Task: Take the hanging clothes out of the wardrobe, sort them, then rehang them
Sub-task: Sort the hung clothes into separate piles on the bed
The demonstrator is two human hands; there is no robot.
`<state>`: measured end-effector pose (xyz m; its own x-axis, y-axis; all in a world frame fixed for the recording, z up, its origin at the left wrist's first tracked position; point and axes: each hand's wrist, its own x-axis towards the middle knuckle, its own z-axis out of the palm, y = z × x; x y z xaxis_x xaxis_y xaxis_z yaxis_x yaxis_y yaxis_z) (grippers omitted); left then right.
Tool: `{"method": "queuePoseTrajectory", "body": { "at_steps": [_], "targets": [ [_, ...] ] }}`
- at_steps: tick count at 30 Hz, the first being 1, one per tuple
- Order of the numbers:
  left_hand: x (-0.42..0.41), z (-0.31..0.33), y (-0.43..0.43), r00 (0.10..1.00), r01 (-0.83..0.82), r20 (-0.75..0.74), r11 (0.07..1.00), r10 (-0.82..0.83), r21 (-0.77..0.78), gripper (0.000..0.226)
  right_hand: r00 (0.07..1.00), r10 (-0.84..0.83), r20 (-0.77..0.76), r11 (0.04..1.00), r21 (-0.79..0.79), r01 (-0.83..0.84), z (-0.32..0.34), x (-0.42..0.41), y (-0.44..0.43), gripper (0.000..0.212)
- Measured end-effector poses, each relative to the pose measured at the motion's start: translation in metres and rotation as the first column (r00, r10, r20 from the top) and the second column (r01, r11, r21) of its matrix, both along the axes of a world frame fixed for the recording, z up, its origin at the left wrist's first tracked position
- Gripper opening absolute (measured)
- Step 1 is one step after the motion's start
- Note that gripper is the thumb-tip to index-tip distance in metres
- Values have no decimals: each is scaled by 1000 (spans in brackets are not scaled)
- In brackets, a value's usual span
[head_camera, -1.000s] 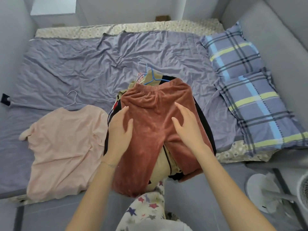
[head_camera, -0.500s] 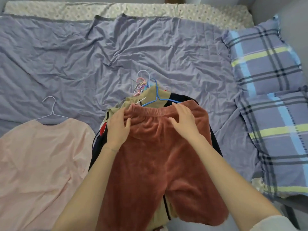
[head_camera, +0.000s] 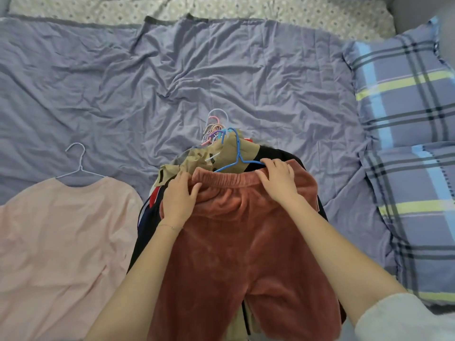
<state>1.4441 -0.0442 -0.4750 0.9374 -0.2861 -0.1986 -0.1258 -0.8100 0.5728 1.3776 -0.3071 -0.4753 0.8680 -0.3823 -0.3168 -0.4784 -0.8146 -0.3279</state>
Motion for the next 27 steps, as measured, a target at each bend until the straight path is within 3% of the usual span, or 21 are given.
{"method": "queuePoseTrajectory", "body": {
  "at_steps": [4,10,14,22,27],
  "targets": [
    [-25,24,14,994,-43,95,997,50,-66,10,993,7,115,1000,-20,-5,24,-22,-1,28],
    [-72,83,20,978,-102,165,984,126,-146,14,938,-136,318,979,190,77,84,-75,-2,18],
    [-114,121,19,983,-55,165,988,79,-145,15,942,-155,299,964,256,78,118,-124,-8,19],
    [-228,154,15,981,-58,185,998,51,36,20,986,-83,148,945,327,30,135,-236,-7,18],
    [-292,158,11,983,-54,174,999,53,0,23,985,-95,144,952,303,47,133,-305,-5,20]
  ]
}}
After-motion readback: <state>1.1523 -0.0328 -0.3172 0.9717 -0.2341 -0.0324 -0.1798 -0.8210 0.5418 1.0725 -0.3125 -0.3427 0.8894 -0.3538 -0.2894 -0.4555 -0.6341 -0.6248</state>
